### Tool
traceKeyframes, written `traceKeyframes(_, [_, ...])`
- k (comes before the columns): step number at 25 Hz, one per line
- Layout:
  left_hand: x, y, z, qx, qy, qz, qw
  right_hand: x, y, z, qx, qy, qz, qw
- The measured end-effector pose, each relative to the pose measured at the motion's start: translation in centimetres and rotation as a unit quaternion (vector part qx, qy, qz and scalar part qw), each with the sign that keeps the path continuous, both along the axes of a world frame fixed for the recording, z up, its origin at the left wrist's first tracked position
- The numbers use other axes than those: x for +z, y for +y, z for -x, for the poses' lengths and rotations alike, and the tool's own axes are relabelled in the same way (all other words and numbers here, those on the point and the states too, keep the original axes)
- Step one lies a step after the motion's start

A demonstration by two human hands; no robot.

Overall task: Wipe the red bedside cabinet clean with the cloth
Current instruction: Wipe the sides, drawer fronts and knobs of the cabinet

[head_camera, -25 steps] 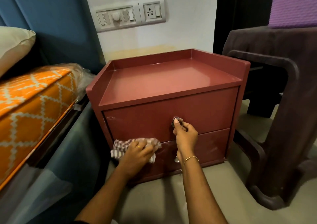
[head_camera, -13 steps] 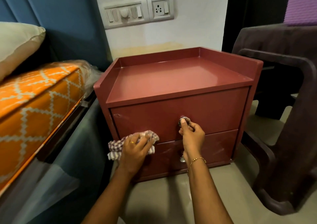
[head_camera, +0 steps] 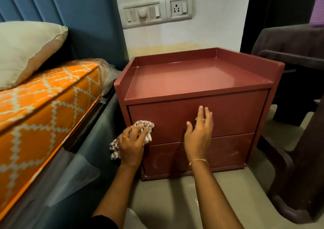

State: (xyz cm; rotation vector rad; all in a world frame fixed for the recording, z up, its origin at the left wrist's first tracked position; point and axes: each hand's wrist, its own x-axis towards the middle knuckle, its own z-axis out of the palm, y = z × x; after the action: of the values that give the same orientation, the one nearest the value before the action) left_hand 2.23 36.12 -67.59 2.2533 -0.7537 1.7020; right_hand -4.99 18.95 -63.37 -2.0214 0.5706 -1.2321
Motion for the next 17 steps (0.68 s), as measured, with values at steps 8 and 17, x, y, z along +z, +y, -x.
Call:
traceKeyframes(8, [5.6,-0.3,0.2,0.006,0.081,0.198,0.977,-2.2,2.0,-0.7,-0.007,0.054,0.113,0.992])
traceKeyframes(17, [-1.8,0.1,1.8,0.027,0.18,0.175,0.968,-3.5,1.0,-0.2,0.006,0.064,0.117,0.991])
